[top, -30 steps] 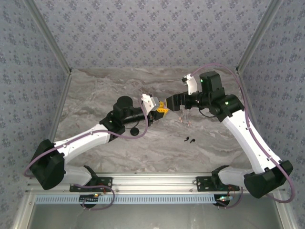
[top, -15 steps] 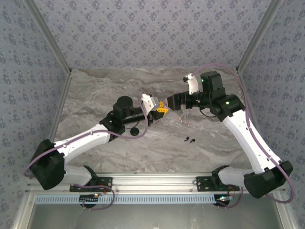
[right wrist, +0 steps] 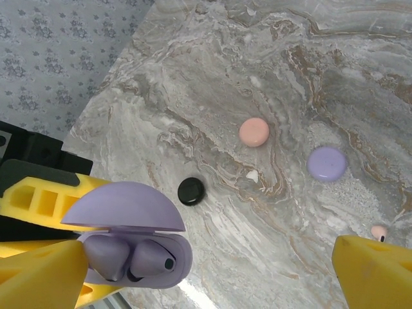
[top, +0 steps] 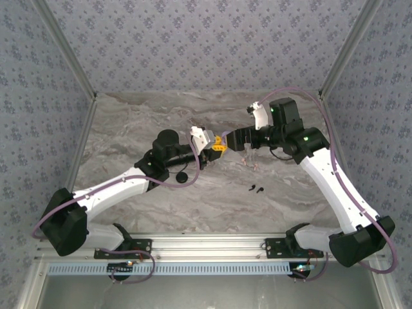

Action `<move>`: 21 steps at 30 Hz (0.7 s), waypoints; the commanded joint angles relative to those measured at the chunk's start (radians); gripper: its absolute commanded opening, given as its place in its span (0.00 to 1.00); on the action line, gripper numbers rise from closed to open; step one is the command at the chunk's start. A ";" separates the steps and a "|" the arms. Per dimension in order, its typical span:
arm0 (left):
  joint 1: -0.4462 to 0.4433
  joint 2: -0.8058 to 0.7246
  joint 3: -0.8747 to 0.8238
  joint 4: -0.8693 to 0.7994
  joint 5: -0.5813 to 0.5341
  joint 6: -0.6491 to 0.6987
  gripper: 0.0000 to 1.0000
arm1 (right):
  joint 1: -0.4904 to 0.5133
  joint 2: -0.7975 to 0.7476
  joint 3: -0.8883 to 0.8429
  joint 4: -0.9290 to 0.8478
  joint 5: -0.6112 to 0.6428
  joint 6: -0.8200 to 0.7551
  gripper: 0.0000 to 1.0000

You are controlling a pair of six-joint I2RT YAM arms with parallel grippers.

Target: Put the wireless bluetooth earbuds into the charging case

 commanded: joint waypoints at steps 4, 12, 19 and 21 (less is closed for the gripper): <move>-0.006 -0.011 0.008 0.041 -0.006 -0.010 0.00 | -0.011 -0.023 -0.009 0.009 -0.049 0.001 1.00; -0.006 -0.012 -0.003 0.067 -0.010 -0.023 0.00 | -0.036 -0.065 0.008 0.028 -0.128 0.011 0.95; -0.006 -0.004 0.001 0.069 -0.005 -0.023 0.00 | -0.020 -0.087 0.048 -0.026 -0.144 -0.024 0.67; -0.005 0.001 0.003 0.068 -0.002 -0.024 0.00 | -0.011 -0.082 0.051 -0.024 -0.144 -0.026 0.65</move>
